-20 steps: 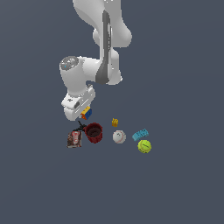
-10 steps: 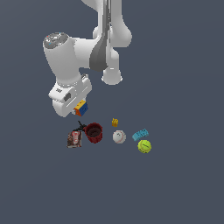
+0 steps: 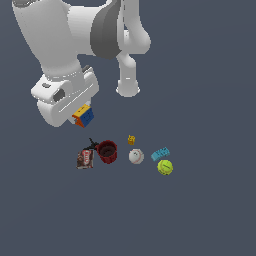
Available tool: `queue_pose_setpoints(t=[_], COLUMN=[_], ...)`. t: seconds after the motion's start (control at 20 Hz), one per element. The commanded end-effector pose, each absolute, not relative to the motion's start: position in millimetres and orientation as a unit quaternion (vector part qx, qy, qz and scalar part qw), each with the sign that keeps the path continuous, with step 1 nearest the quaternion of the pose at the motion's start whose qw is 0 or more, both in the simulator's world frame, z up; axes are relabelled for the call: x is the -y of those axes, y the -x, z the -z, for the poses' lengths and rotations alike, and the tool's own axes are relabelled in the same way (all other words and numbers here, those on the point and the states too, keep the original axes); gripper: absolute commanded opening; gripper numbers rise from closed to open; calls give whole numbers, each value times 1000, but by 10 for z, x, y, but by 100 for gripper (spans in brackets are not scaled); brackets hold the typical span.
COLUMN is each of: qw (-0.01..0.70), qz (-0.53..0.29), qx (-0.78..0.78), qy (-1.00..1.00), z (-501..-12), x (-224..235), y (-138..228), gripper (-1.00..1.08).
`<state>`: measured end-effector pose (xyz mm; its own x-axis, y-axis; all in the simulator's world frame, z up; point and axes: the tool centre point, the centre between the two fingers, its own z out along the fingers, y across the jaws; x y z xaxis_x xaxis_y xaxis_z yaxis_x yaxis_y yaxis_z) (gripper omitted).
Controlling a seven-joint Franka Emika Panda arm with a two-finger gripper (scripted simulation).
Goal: Pick up a designated object from a clutter of objects.
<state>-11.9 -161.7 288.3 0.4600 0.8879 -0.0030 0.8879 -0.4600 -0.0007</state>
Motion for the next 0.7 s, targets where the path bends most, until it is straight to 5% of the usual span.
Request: queue_pose_setpoints(t=[0.0,0.65], qw=[1,0], qz=[1,0], qx=[-520,-520], qy=[-854,-854], z=[-3101,-3869], x=[1625,1668], y=[18,-384], gripper=[-100,-100])
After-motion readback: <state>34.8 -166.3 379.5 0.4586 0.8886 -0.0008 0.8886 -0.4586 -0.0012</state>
